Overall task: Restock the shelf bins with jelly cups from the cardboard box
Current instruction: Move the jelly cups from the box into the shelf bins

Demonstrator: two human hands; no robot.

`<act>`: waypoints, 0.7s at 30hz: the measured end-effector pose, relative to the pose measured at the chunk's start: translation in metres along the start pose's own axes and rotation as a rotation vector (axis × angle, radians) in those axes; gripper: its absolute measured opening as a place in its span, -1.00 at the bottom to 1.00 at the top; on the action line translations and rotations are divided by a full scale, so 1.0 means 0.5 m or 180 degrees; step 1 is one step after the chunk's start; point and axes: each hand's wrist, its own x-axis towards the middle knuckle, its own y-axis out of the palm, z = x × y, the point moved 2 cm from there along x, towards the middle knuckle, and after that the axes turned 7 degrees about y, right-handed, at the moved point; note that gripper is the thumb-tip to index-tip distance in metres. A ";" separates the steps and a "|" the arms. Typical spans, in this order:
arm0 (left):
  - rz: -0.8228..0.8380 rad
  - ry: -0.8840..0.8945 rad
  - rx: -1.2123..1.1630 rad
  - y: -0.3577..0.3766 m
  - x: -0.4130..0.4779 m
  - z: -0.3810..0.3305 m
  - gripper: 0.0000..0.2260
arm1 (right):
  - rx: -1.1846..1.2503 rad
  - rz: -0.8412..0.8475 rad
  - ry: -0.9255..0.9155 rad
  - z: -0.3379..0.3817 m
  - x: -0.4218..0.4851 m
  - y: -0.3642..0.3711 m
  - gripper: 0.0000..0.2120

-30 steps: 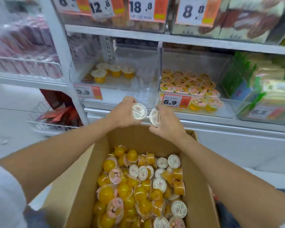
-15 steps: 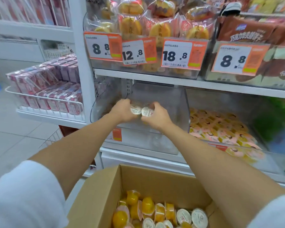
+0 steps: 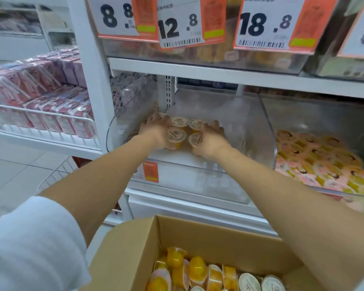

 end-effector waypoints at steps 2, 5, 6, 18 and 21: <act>0.0159 -0.0041 -0.0278 0.007 0.004 0.005 -0.46 | 0.0122 -0.0206 0.0020 0.000 0.000 -0.006 -0.46; 0.0139 -0.0026 -0.0442 0.007 0.009 -0.002 -0.59 | 0.0359 -0.0287 -0.0196 0.006 -0.005 -0.011 -0.90; 0.0115 -0.0009 -0.0416 0.005 0.008 -0.007 -0.61 | 0.0421 -0.0271 -0.0266 0.009 -0.007 -0.011 -0.86; 0.0168 0.0021 -0.0601 0.006 -0.006 -0.007 -0.42 | 0.0568 0.0077 -0.0289 -0.011 -0.026 -0.016 -0.68; 0.0191 0.0009 -0.0754 -0.015 -0.036 -0.025 -0.57 | 0.0752 -0.0306 -0.0279 -0.018 -0.059 -0.054 -0.71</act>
